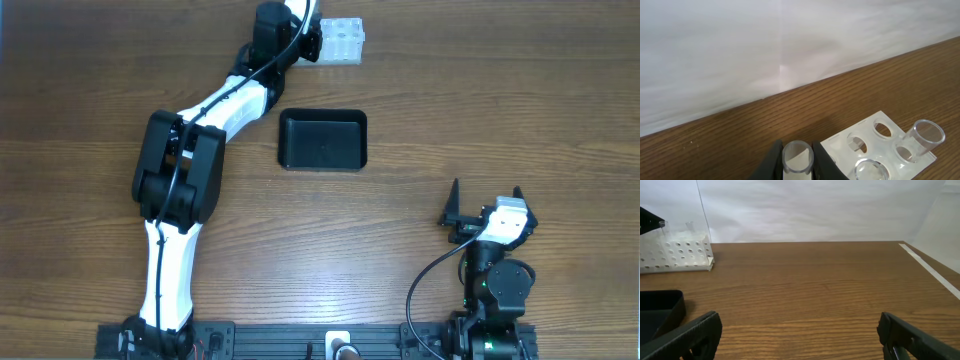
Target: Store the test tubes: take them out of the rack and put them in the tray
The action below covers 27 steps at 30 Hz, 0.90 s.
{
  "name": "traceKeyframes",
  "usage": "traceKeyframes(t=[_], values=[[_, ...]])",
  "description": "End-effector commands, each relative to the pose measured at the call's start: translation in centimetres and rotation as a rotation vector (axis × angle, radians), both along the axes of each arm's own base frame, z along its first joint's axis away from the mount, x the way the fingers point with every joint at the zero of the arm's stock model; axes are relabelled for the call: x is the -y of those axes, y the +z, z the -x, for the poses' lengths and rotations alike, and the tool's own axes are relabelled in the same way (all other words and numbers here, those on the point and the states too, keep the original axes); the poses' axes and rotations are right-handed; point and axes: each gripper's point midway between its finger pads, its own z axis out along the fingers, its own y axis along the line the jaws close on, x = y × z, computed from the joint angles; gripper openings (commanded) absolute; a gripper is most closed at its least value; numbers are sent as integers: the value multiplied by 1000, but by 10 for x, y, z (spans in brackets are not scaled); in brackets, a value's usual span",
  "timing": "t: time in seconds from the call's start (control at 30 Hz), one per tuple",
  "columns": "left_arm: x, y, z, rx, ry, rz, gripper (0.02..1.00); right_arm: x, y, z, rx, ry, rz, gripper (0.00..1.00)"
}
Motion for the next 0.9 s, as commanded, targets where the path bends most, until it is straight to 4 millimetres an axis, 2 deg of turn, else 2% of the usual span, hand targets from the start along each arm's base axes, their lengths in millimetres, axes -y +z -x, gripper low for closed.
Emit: traceKeyframes(t=[0.03,0.2,0.5,0.73,0.9], values=[[-1,-1,-4,9,3,-10,121,-1,-1,0,1,3,4,993],[-1,-1,-4,10,3,-9,84,-1,-1,0,1,3,4,993],[0,8,-4,29,3,-1,95,-1,-1,0,1,3,4,991],[-1,49,-1,78,0,18,97,-1,-1,0,1,3,4,991],[-4,95,6,133,1,38,97,-1,-1,0,1,3,4,991]])
